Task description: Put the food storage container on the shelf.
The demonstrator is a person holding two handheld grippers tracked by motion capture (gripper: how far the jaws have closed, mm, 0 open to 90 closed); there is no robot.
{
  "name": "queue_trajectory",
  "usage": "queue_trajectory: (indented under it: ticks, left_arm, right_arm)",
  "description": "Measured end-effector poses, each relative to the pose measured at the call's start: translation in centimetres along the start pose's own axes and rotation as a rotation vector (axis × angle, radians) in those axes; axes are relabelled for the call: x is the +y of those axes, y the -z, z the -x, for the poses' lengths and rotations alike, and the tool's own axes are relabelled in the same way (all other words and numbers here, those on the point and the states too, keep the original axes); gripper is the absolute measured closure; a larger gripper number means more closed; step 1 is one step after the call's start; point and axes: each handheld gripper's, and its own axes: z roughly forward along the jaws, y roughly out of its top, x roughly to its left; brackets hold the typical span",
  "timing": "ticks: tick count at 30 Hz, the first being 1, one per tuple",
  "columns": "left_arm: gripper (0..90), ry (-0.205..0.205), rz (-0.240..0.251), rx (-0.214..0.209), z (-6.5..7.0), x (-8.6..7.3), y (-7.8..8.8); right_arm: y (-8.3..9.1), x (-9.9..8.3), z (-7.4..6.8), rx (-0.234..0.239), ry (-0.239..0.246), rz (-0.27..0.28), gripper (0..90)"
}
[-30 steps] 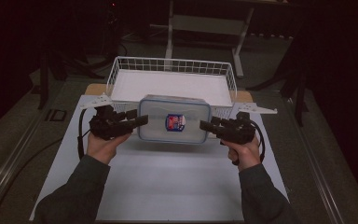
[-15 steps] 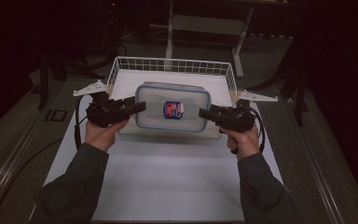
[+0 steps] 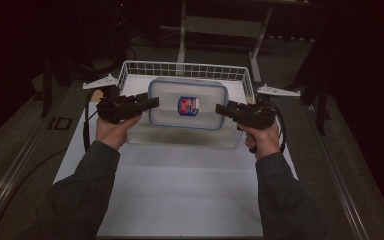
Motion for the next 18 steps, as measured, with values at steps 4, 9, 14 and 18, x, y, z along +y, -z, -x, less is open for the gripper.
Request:
queue_trajectory:
  ticks: [4, 9, 14, 18]
  left_arm:
    - [51.8, 0.009, 0.029, 0.0, -0.5, 1.0, -0.5]
    - [51.8, 0.032, 0.048, 0.0, -1.4, 1.6, -0.9]
    - [51.8, 0.065, 0.045, 0.002, -2.6, 1.9, -1.6]
    - [51.7, 0.076, 0.032, 0.008, -3.3, 2.1, -2.2]
  right_arm:
    - [-0.3, 1.0, 0.6, 0.0, -0.004, 0.008, 49.7]
    - [-1.0, 2.0, 1.2, 0.001, -0.005, 0.012, 49.7]
    - [-1.8, 2.6, 2.0, -0.007, -0.017, 0.01, 49.7]
    - [-2.4, 2.8, 2.7, -0.014, -0.027, 0.006, 49.3]
